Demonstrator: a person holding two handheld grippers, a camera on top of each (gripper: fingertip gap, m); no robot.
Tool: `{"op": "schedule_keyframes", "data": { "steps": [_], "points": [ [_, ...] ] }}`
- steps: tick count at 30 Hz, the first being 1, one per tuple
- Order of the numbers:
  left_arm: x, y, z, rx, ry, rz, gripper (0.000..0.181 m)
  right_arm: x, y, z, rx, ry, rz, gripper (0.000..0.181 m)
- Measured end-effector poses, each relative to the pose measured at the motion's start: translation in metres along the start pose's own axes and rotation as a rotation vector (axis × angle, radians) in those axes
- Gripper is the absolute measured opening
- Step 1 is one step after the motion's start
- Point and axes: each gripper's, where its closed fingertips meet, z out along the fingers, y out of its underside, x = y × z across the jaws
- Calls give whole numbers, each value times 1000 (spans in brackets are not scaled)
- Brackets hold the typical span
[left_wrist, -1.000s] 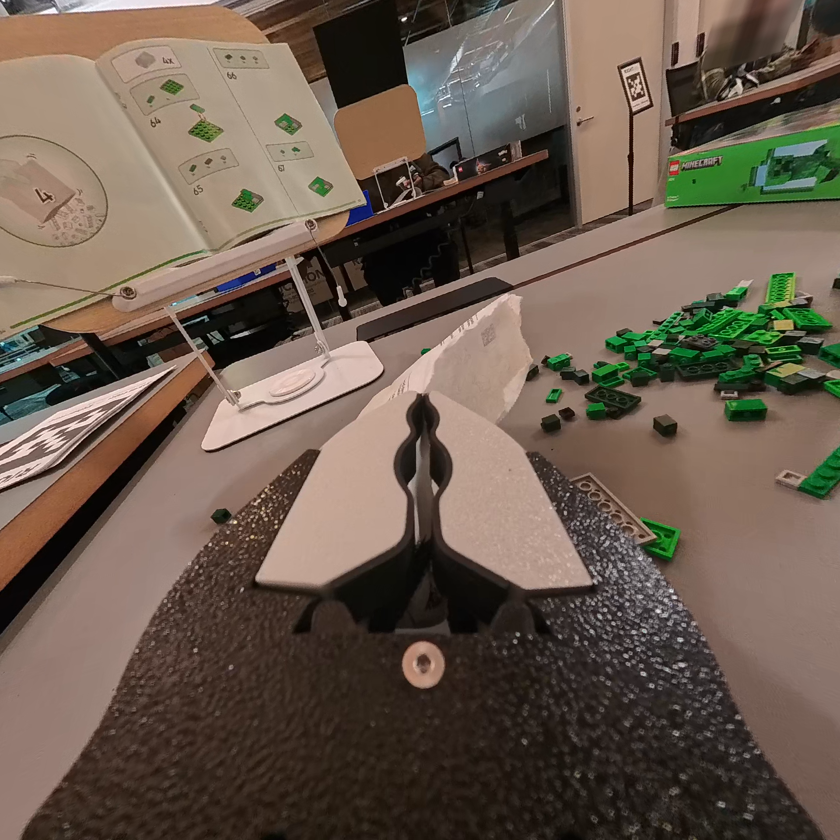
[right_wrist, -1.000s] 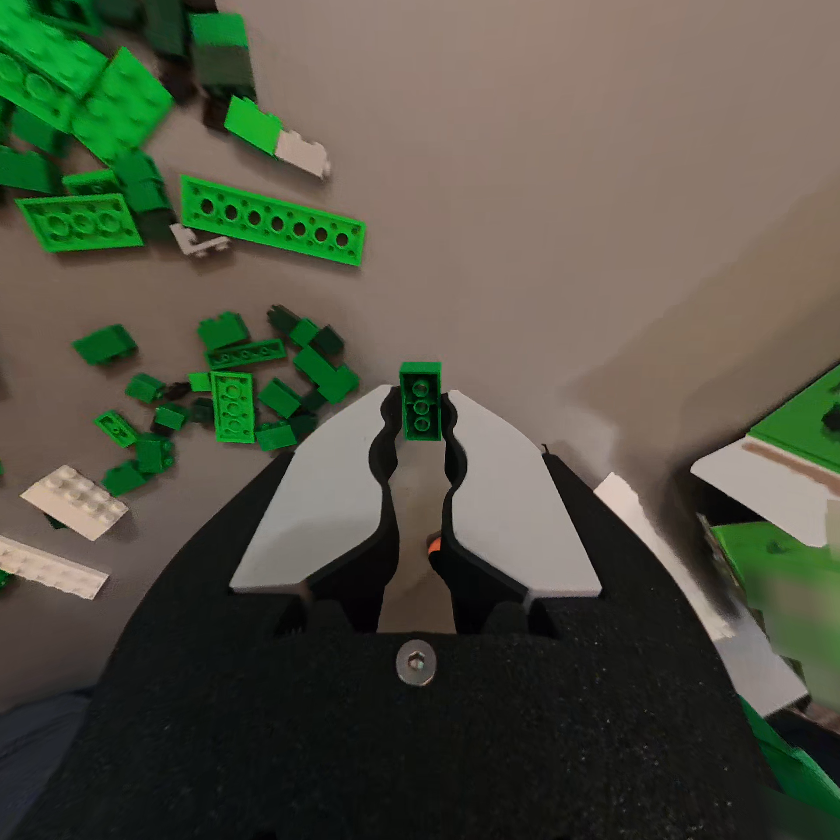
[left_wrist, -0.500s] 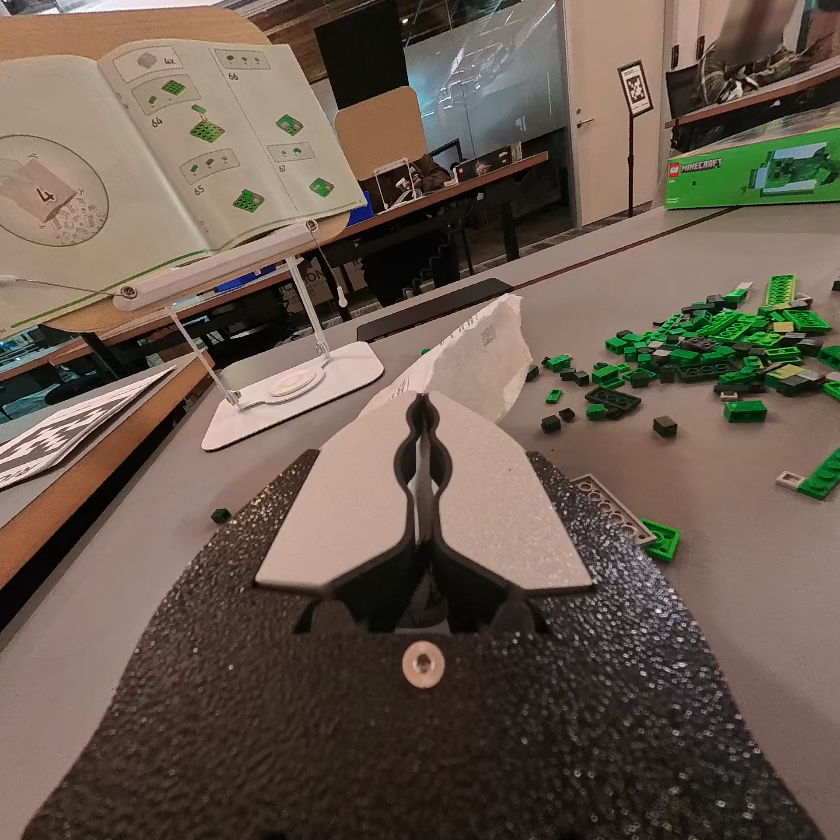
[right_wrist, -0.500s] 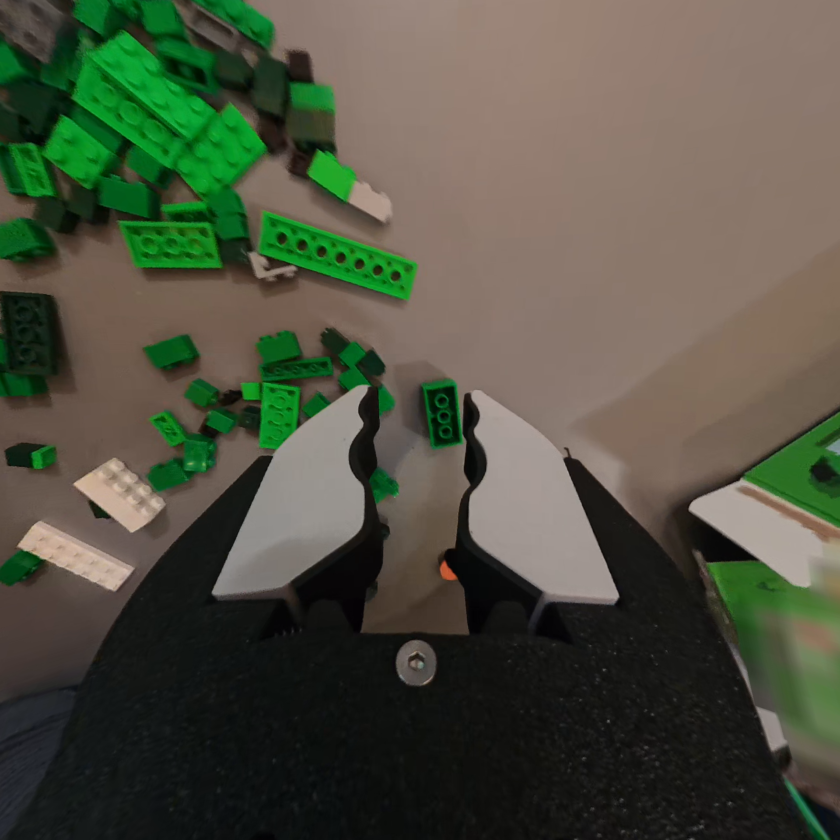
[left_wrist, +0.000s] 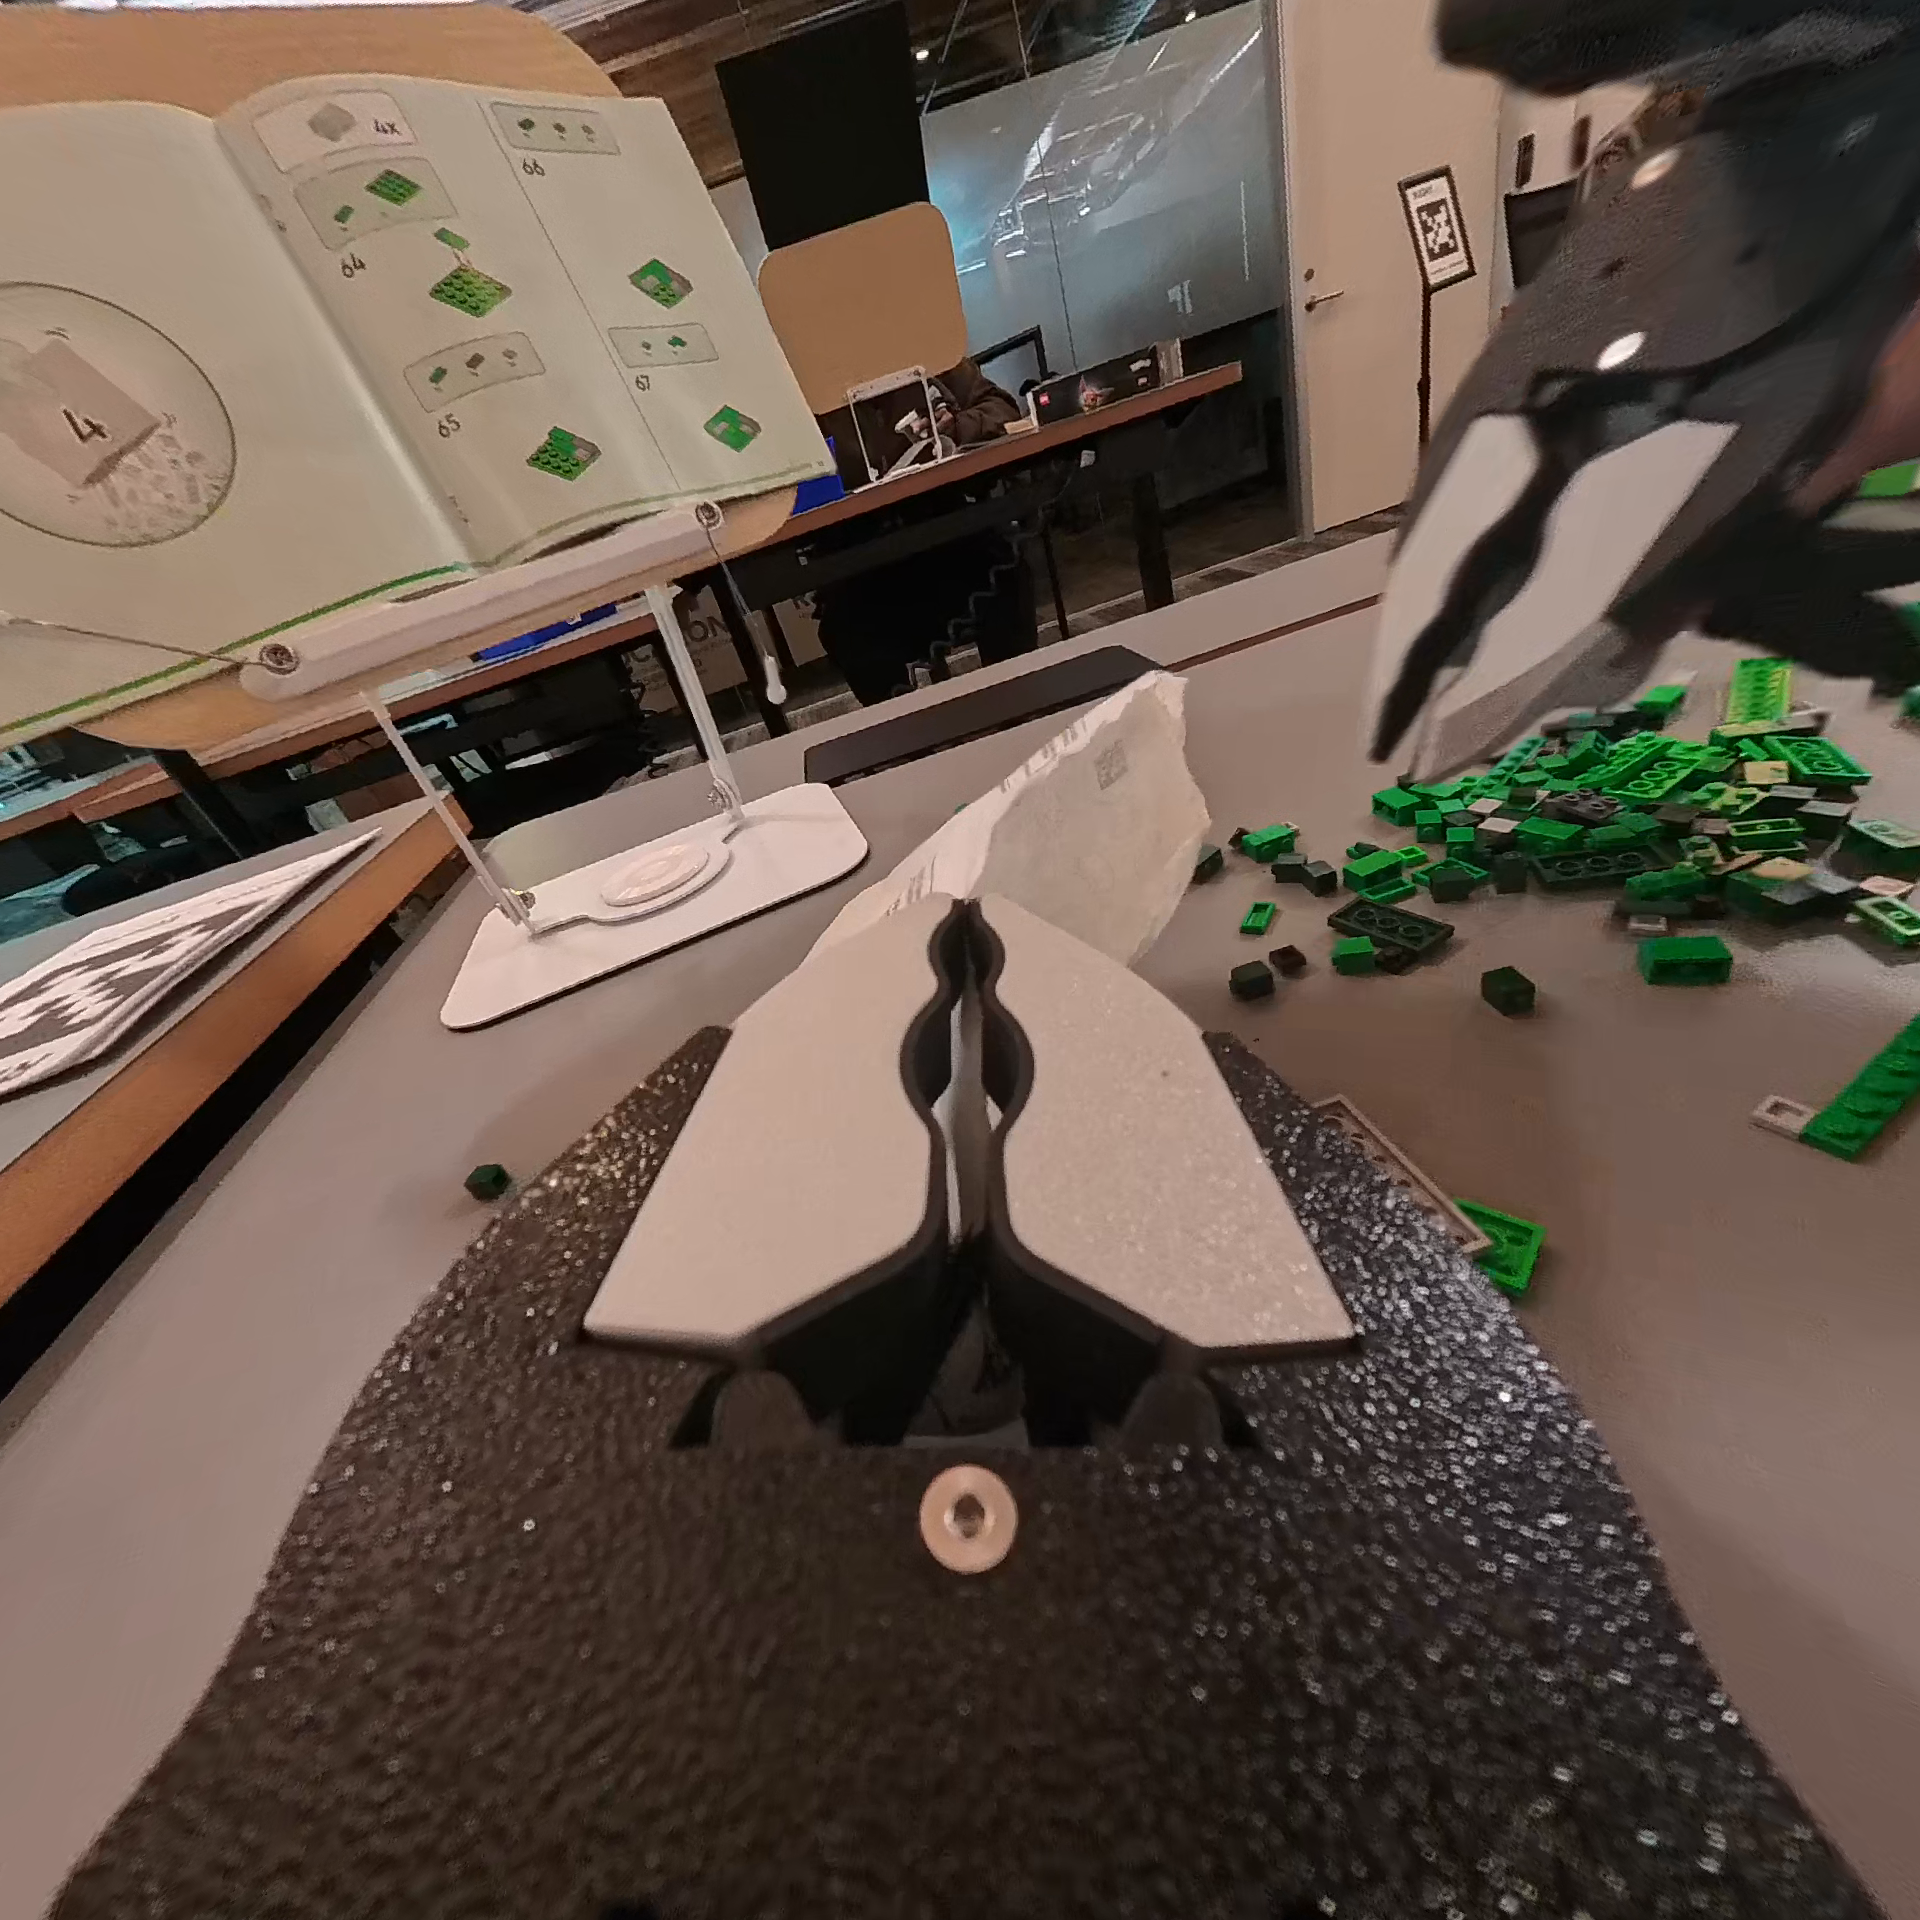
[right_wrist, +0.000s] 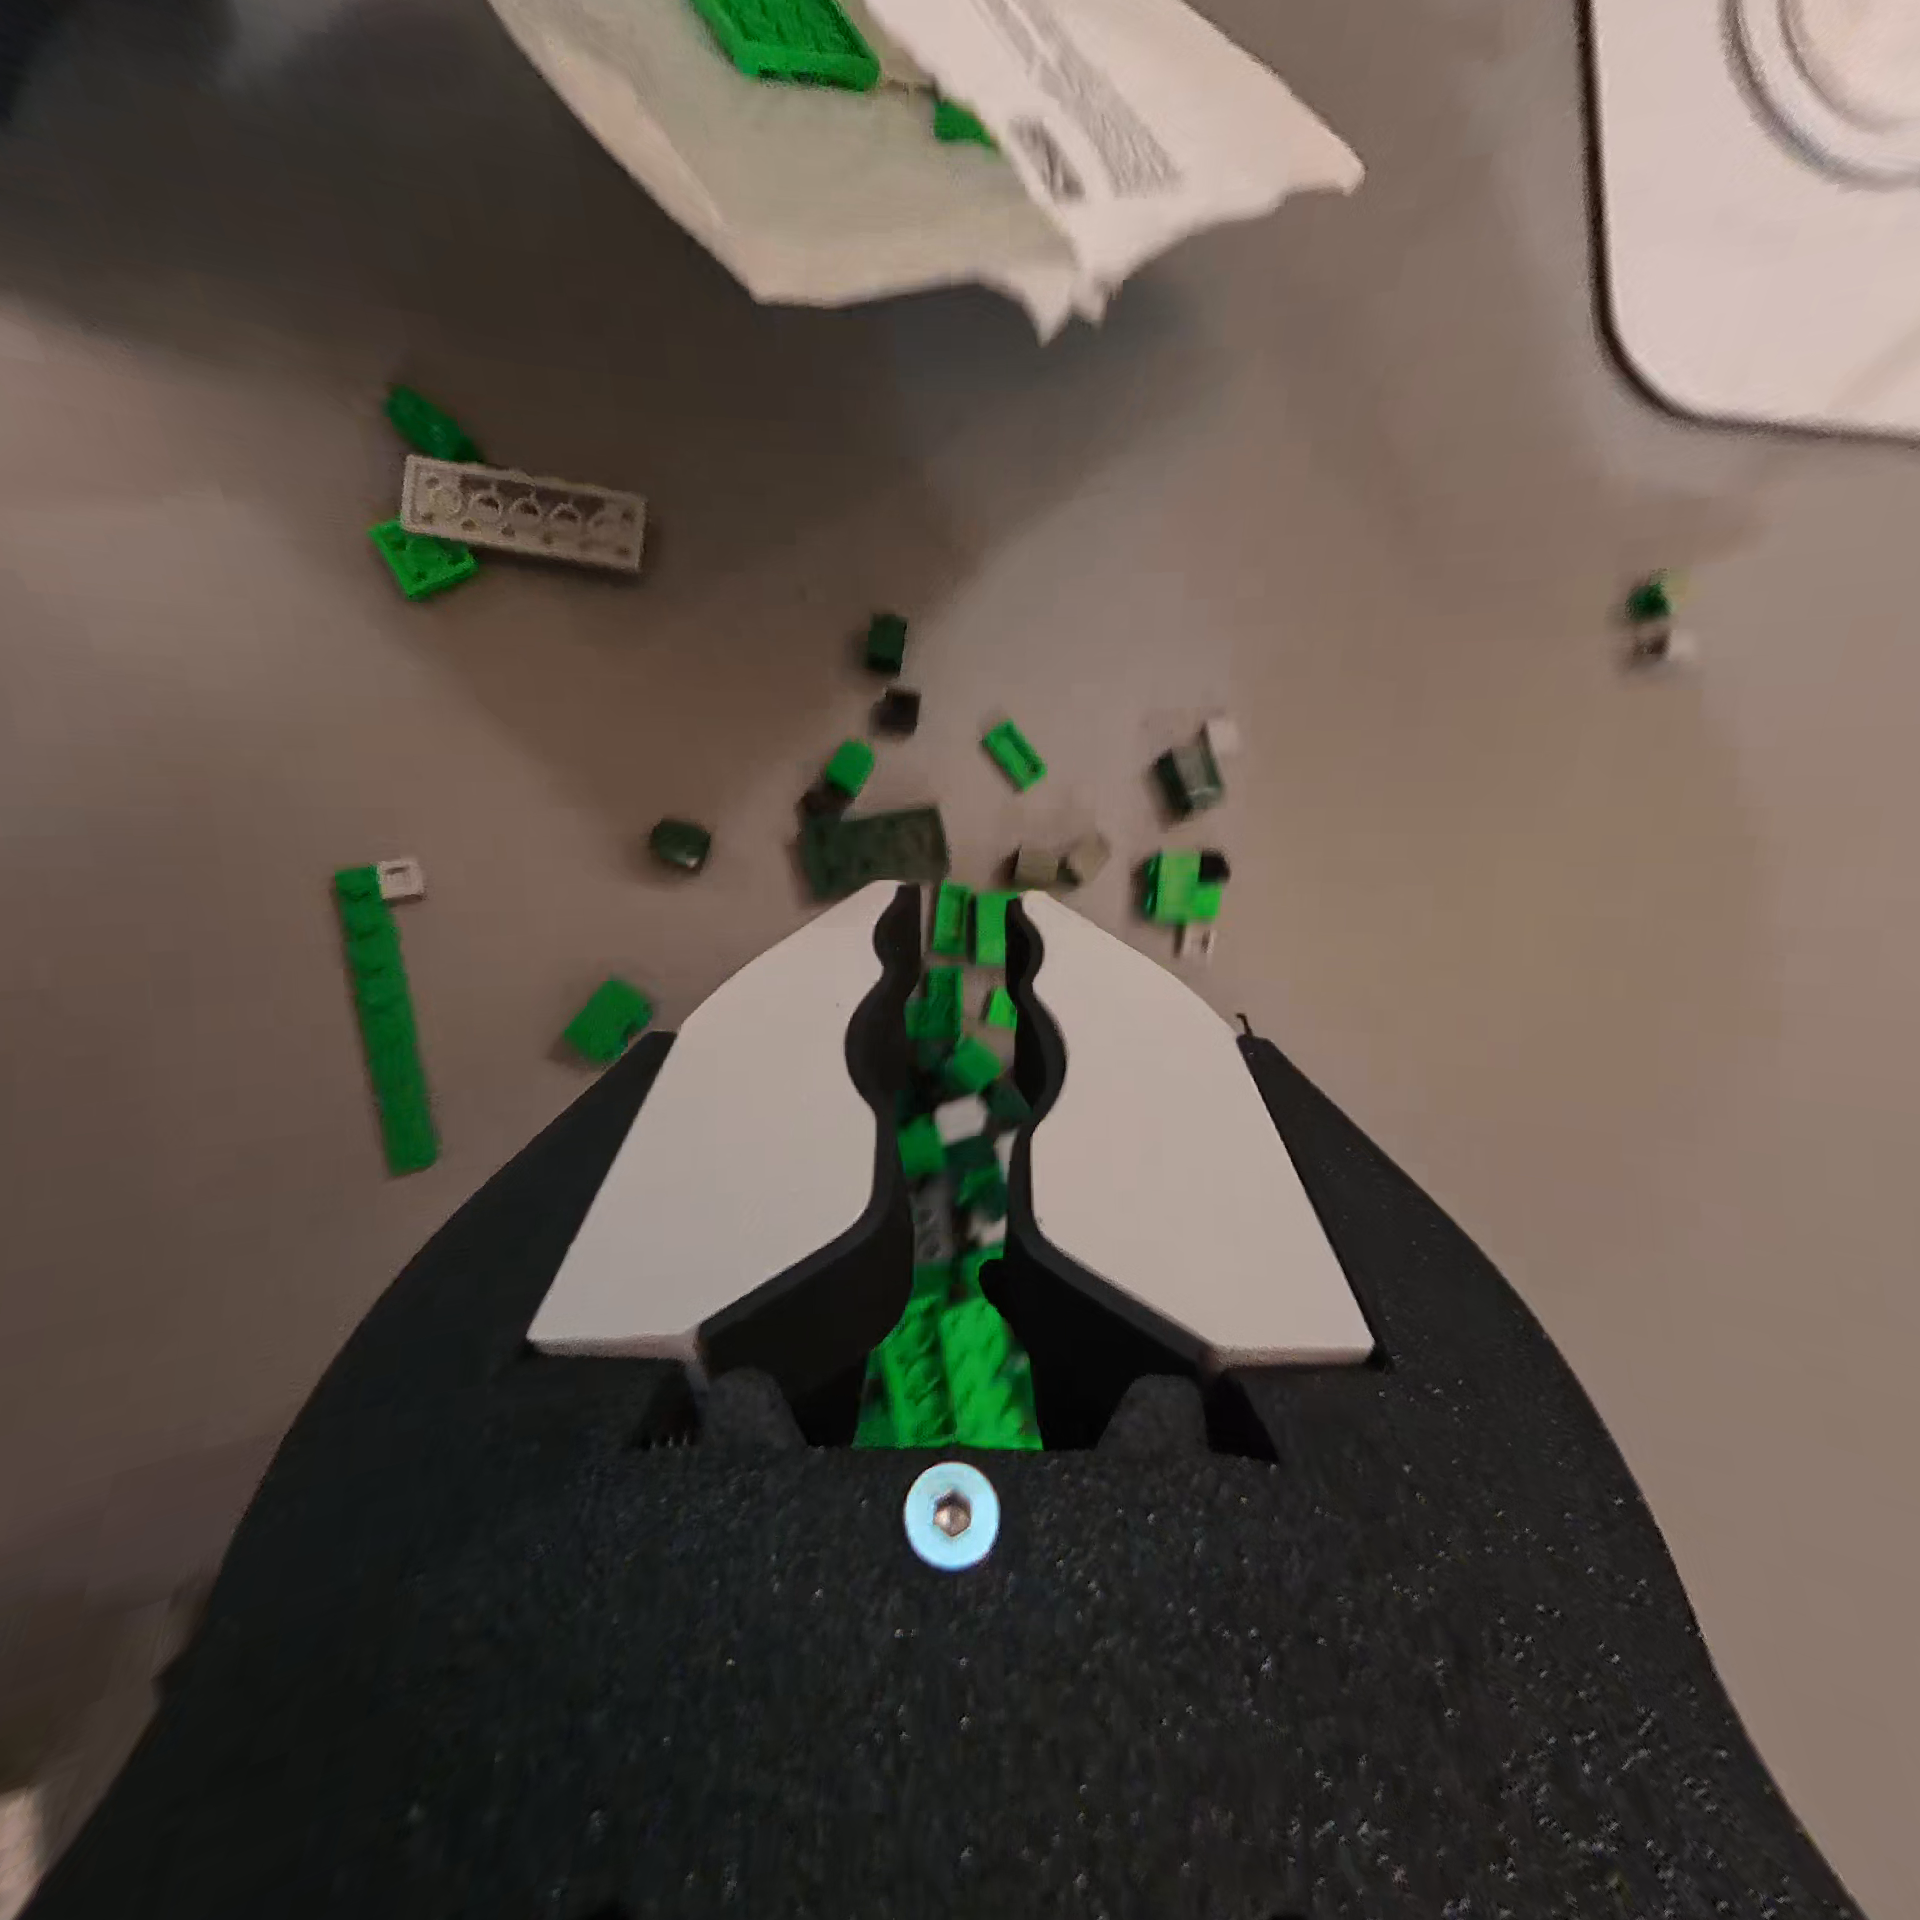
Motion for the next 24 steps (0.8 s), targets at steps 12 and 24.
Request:
{"op": "schedule_keyframes", "data": {
  "steps": [12, 24],
  "points": [
    [-40, -26, -1, -162, 50, -74, 0, 11, -13, 55, -224, -316, -221, 24],
    [-53, -45, 13, -304, 142, -138, 0, 16, -24, 34, -231, -193, -255, 6]
  ]
}}
